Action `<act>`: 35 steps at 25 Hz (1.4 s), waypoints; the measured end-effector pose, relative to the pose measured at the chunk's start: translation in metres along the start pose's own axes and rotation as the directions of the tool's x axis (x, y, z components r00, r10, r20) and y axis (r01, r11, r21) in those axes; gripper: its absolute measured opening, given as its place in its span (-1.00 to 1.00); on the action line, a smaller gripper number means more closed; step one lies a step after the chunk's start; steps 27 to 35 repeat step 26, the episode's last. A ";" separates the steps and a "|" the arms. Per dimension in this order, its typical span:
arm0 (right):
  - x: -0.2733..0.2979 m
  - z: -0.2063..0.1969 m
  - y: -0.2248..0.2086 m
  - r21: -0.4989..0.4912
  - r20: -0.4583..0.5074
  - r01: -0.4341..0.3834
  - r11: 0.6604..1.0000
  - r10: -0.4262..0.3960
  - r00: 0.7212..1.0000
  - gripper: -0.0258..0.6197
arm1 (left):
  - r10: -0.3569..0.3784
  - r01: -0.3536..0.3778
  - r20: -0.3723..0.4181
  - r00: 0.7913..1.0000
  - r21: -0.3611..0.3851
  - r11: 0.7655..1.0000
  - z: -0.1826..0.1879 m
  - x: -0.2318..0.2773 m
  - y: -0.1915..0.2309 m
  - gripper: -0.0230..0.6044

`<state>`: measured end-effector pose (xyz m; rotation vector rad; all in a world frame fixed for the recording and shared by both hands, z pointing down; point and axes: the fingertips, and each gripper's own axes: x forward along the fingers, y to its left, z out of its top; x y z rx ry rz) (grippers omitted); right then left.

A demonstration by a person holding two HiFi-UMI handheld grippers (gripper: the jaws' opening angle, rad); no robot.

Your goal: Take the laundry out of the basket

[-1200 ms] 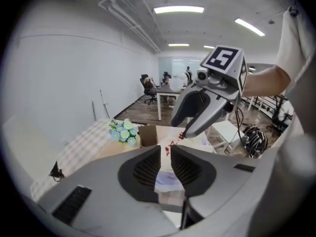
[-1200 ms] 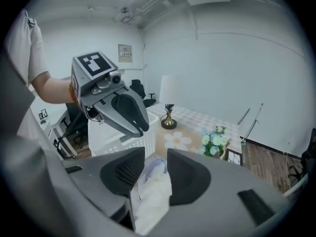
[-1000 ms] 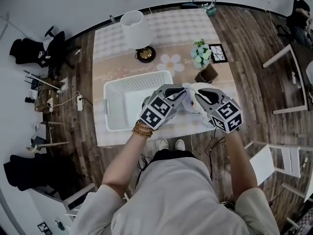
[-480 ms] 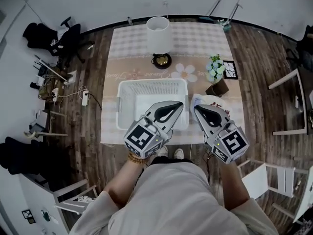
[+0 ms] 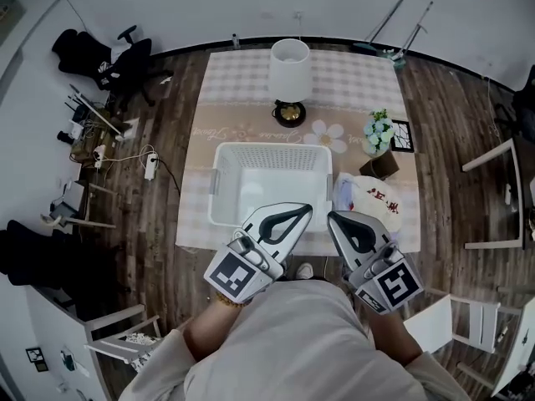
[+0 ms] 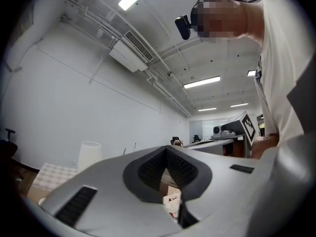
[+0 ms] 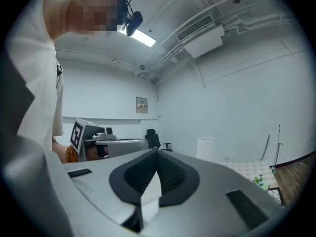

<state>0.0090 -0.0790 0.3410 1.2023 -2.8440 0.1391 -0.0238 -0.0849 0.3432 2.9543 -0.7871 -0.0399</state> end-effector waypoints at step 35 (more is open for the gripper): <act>0.011 0.007 -0.005 -0.018 0.022 0.018 1.000 -0.017 1.000 -0.92 | 0.003 -0.002 0.031 1.000 -0.024 1.000 0.001 0.000 0.012 -0.87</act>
